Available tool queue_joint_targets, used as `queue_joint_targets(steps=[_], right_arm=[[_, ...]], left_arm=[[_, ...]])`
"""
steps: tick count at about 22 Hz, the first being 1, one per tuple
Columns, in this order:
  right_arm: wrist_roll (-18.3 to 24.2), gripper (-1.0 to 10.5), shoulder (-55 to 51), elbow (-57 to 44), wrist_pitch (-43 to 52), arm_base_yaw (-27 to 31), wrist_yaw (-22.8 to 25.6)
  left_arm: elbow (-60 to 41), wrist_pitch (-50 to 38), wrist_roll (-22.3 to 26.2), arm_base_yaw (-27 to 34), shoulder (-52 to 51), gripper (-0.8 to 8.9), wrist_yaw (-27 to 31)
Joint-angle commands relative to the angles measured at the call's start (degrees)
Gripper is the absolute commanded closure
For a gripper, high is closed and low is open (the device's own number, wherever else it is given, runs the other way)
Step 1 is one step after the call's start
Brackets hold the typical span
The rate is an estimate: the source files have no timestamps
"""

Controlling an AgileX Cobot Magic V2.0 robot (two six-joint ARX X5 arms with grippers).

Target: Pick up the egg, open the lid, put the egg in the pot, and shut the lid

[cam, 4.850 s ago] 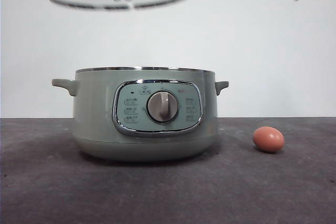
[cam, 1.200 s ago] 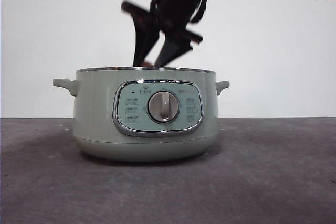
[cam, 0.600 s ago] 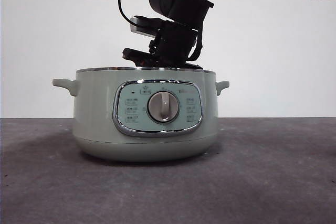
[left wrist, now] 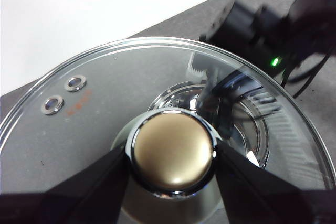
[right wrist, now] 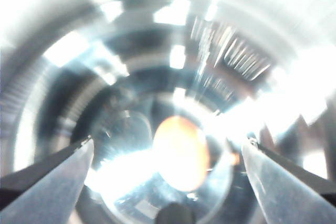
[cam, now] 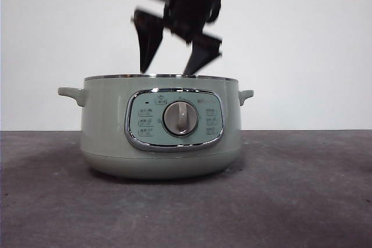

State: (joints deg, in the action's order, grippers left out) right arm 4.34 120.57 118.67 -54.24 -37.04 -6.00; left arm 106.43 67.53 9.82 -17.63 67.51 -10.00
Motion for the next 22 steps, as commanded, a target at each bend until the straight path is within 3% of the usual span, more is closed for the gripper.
queue_joint_targets(steps=[1, 5, 7, 16, 22], right_arm=[[-0.2, 4.7, 0.6, 8.3, -7.3, 0.0, 0.1], [-0.2, 4.7, 0.4, 24.0, -23.5, 1.9, 0.9], [-1.3, 4.7, -1.3, 26.6, -24.7, 2.8, 0.9], [-2.7, 4.8, -19.1, 25.8, -24.8, 4.1, 1.0], [-2.8, 4.8, -38.3, 11.5, -24.8, 4.1, 1.1]], left_arm=[[0.5, -2.5, -0.4, 0.2, -0.7, 8.22, -0.5], [0.5, -2.5, -0.3, 0.2, 0.2, 8.22, -0.5], [0.5, -2.5, -0.3, 0.2, 1.2, 8.22, -0.9], [0.5, -4.2, -0.3, -3.3, 7.4, 8.22, -1.0], [0.5, -7.1, -0.3, -6.7, 15.6, 8.22, -2.6]])
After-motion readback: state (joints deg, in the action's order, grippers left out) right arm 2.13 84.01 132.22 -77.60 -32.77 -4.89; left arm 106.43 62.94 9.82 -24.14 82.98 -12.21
